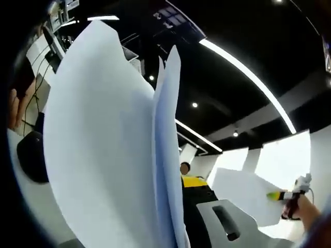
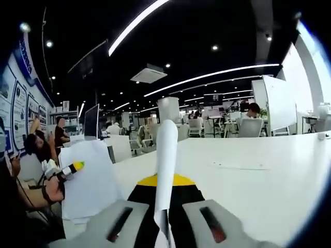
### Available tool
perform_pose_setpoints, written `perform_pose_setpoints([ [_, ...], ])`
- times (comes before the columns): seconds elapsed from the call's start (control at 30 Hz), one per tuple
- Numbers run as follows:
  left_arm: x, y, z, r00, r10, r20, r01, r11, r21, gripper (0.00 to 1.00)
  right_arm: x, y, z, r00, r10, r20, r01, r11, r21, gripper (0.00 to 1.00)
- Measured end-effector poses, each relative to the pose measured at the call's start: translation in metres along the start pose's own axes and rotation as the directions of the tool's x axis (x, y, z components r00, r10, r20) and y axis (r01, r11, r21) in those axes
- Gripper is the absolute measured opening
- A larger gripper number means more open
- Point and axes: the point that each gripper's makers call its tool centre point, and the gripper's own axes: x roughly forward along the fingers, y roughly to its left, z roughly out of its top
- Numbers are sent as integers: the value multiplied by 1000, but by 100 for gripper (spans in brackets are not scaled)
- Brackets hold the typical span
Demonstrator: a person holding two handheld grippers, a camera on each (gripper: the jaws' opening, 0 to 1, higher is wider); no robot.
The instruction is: Organize the stack of printing papers by aligning and flattening the scattered papers on the table
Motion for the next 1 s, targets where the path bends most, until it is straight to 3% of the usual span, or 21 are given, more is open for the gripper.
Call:
perform_pose_setpoints([
  [0.7, 1, -2, -3, 1000, -4, -16, 5, 1000, 22, 7, 4, -1, 7, 1000, 12, 13, -12, 1000, 13, 0],
  [1.0, 1, -2, -2, 1000, 2, -14, -2, 1000, 7, 7, 1, 2, 30, 999, 14, 51, -14, 1000, 9, 0],
])
